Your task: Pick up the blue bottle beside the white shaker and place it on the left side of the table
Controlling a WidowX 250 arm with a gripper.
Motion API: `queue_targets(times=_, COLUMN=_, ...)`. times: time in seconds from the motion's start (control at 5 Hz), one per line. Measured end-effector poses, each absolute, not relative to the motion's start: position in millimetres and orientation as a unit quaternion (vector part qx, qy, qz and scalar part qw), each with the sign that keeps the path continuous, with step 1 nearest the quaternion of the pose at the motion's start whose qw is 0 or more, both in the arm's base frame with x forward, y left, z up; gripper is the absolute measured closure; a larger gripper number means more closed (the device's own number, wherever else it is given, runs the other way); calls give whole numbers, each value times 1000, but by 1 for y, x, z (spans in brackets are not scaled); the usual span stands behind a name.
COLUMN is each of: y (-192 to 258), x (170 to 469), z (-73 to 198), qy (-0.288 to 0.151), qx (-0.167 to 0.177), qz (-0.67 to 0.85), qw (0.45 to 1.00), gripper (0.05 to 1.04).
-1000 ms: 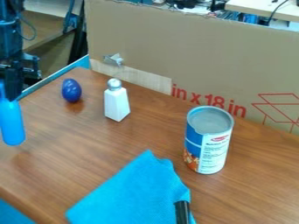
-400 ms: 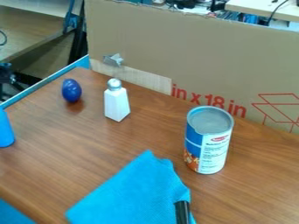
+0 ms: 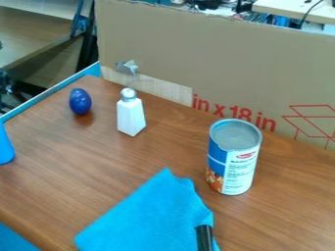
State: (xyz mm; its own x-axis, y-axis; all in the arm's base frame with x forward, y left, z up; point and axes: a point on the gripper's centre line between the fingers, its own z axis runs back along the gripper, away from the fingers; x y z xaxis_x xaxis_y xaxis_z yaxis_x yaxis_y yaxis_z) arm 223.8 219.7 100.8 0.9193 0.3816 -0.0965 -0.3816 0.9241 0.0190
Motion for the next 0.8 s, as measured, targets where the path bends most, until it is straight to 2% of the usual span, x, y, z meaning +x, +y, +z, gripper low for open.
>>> queue_targets(times=0.2, y=217, x=225, z=118, qy=23, qx=7, qz=196, qw=980, gripper=102)
queue_targets(times=0.4, y=210, x=222, z=147, qy=-13, qx=30, qz=201, qw=979, gripper=77)
queue_targets(times=0.6, y=185, x=229, z=168, qy=-29, qx=62, qz=166, qw=984, gripper=83)
queue_targets(times=0.8, y=147, x=228, z=185, qy=-31, qx=74, qz=104, qw=991, gripper=83)
